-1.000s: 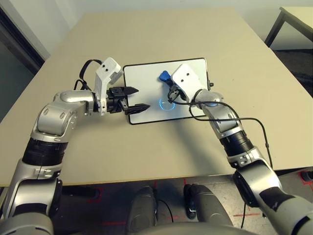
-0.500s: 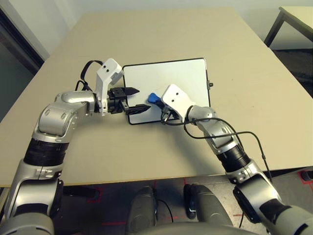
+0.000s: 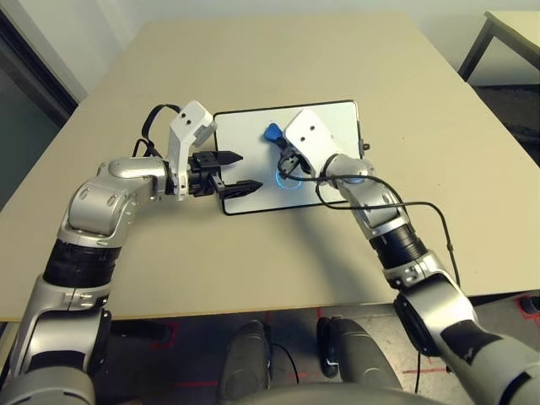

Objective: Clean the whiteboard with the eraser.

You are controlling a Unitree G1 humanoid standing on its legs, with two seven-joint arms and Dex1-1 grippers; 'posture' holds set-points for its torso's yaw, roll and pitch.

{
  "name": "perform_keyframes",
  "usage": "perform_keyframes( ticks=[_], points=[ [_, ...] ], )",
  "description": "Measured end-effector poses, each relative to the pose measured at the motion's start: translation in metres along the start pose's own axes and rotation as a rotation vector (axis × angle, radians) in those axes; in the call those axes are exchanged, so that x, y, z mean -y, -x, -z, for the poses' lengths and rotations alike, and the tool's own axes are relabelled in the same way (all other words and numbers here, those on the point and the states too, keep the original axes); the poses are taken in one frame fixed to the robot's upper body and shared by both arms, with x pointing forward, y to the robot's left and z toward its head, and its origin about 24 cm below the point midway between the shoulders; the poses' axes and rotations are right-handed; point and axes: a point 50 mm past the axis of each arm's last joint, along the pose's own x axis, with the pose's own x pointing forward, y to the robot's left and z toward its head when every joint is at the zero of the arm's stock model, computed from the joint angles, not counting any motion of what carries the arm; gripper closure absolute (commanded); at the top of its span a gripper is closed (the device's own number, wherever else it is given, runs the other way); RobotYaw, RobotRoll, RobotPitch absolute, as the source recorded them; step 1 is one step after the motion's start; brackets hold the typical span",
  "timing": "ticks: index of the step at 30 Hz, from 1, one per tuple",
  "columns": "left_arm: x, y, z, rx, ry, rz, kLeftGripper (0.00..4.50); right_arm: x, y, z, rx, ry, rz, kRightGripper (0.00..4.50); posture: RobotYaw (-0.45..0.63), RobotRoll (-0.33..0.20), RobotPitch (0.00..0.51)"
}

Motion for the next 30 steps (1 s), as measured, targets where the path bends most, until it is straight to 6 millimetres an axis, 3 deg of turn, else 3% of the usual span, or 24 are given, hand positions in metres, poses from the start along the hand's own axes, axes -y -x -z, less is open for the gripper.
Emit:
perform_keyframes(
  ticks=[2,6,12,15,19,25,30],
  points=[
    [0.0,0.0,0.0,0.0,0.0,0.0,0.0,-0.008,-0.002,0.002,-0.015,-0.016,-0.034,4.47,0.02,0.0,0.129],
    [0.0,0.0,0.0,0.001,0.001,0.001,0.0,-0.005,-0.004,0.0,-0.023,-0.011,-0.025,4.47,0.02,0.0,0.13],
    [0.001,-0.001,0.0,-0.001,0.005,0.005,0.0,0.043,-0.005,-0.02,0.017,0.027,0.197,4.47,0.02,0.0,0.131],
    [0.001,-0.001,0.0,-0.003,0.006,0.005,0.0,0.057,-0.001,-0.023,0.031,0.023,0.265,4.47,0.02,0.0,0.13],
    [0.001,-0.001,0.0,-0.003,0.006,0.005,0.0,0.05,-0.004,-0.023,0.039,0.009,0.239,4.47,0.02,0.0,0.128],
    [0.001,-0.001,0.0,-0.003,0.006,0.006,0.0,0.003,-0.011,-0.008,-0.008,-0.046,0.034,4.47,0.02,0.0,0.129],
    [0.001,-0.002,0.0,-0.004,0.006,0.008,0.0,0.001,-0.012,-0.006,-0.021,-0.049,0.023,4.47,0.02,0.0,0.133]
  ],
)
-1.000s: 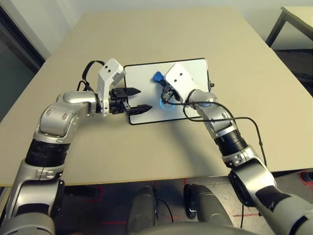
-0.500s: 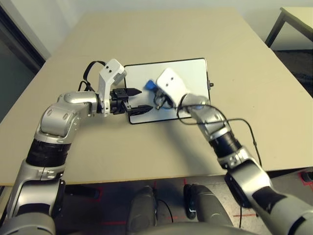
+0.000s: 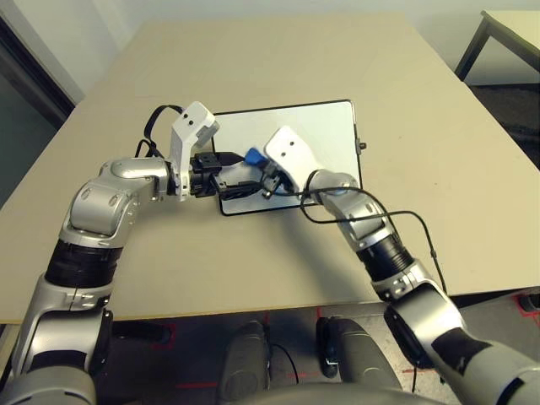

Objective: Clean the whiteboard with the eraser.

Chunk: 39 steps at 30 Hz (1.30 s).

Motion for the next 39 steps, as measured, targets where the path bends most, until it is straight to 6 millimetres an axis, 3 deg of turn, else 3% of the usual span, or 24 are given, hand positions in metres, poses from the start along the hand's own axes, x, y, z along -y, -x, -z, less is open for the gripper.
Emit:
perform_keyframes(
  ticks=[12,22,25,31,39],
  points=[
    [0.0,0.0,0.0,-0.003,0.003,0.001,0.0,0.05,0.007,-0.019,0.035,0.011,0.265,4.47,0.02,0.0,0.132],
    [-0.005,-0.006,-0.002,0.077,0.005,-0.052,0.0,0.048,0.024,-0.019,0.049,-0.05,0.284,4.47,0.02,0.0,0.131],
    [-0.015,-0.005,-0.01,0.171,0.009,-0.139,0.0,0.052,0.036,-0.029,0.087,-0.048,0.304,4.47,0.01,0.0,0.129],
    [-0.048,0.009,-0.023,0.459,0.006,-0.477,0.0,0.075,0.072,-0.05,0.165,-0.042,0.454,4.47,-0.01,0.0,0.128],
    [-0.074,0.03,0.001,0.555,0.048,-0.768,0.0,0.134,0.138,-0.03,0.059,-0.115,0.833,4.47,-0.03,0.0,0.122]
  ],
)
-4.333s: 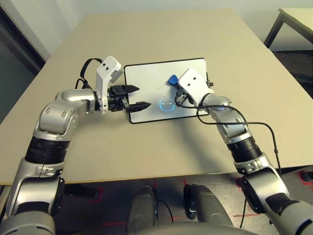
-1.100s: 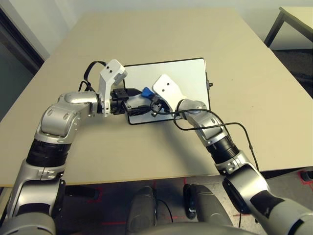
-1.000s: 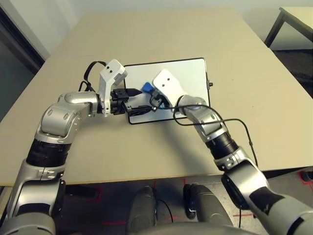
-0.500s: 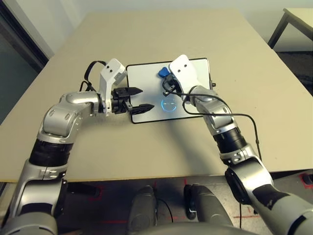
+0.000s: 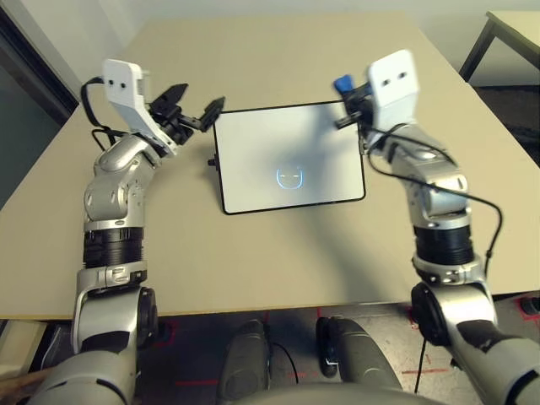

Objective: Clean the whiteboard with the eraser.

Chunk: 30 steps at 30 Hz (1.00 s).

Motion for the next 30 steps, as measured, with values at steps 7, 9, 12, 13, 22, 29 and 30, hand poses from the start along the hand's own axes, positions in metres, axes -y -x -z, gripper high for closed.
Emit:
perform_keyframes(
  ticks=[7,9,12,13,22,29,30],
  points=[
    [-0.011,0.004,0.015,-0.015,0.008,-0.096,0.0,0.016,0.014,0.066,-0.292,-0.105,0.101,4.47,-0.03,0.0,0.133],
    [-0.011,0.004,0.014,-0.007,0.006,-0.106,0.0,0.015,0.017,0.073,-0.329,-0.114,0.107,4.47,-0.03,0.0,0.135],
    [-0.012,0.006,0.017,-0.011,0.007,-0.118,0.0,0.013,0.019,0.081,-0.372,-0.135,0.11,4.47,-0.03,0.0,0.139],
    [-0.012,0.007,0.019,-0.016,0.008,-0.121,0.0,0.011,0.019,0.083,-0.382,-0.142,0.107,4.47,-0.03,0.0,0.139],
    [-0.02,0.015,0.033,-0.055,0.001,-0.223,0.0,0.007,0.013,0.104,-0.482,-0.182,0.092,3.79,-0.01,0.0,0.154],
    [-0.036,0.024,0.041,-0.053,-0.028,-0.39,0.0,0.016,0.006,0.101,-0.428,-0.204,0.097,1.56,-0.03,0.0,0.159],
    [-0.038,0.026,0.041,-0.047,-0.029,-0.413,0.0,0.02,0.007,0.1,-0.414,-0.198,0.105,1.21,-0.04,0.0,0.16]
  ],
)
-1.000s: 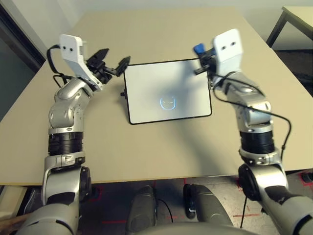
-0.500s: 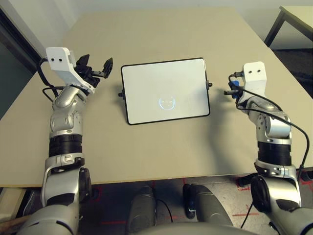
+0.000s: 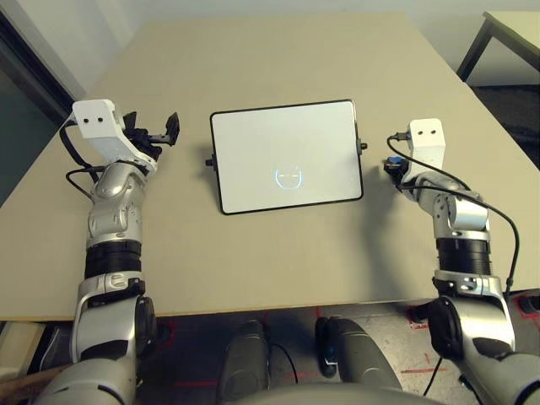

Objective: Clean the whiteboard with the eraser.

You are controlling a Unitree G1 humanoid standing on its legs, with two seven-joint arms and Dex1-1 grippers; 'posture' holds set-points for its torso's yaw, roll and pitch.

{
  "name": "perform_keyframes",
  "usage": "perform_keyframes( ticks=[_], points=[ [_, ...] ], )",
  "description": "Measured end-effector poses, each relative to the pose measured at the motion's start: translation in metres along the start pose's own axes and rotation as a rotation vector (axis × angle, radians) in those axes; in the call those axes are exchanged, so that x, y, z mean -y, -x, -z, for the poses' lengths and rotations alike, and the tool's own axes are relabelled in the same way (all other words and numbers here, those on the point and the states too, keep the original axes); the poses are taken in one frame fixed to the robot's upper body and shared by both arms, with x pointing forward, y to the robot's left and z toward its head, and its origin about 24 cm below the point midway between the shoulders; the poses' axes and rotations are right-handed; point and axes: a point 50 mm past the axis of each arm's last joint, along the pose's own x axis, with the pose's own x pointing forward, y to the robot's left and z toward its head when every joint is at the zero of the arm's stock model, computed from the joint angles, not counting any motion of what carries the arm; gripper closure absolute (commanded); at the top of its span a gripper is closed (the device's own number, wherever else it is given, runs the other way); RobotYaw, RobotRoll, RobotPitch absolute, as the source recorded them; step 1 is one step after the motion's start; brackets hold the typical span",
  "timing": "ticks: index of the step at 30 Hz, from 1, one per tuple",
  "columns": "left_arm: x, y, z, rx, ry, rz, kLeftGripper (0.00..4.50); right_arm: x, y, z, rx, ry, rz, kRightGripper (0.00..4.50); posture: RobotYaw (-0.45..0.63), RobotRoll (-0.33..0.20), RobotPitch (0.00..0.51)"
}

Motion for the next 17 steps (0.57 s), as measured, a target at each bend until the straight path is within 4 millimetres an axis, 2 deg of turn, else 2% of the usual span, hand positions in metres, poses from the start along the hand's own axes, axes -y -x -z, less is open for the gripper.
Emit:
perform_keyframes(
  ticks=[4,7,10,13,17],
  points=[
    [-0.001,0.002,0.006,0.008,0.002,-0.036,0.0,0.016,0.004,-0.016,0.126,0.014,0.028,0.02,-0.04,0.0,0.155],
    [0.002,0.005,0.017,-0.024,0.01,-0.014,0.0,0.036,0.008,-0.032,0.287,0.033,0.09,0.02,-0.05,0.0,0.145],
    [0.0,0.008,0.028,-0.059,0.013,-0.013,0.0,0.06,0.009,-0.034,0.393,0.044,0.148,0.02,-0.03,0.0,0.128],
    [-0.002,0.011,0.04,-0.098,0.016,-0.022,0.0,0.083,0.001,-0.014,0.443,0.036,0.172,0.02,-0.01,0.0,0.111],
    [-0.004,0.013,0.047,-0.107,0.018,-0.04,0.0,0.106,-0.004,0.021,0.411,0.004,0.212,0.02,0.01,0.0,0.092]
  ],
)
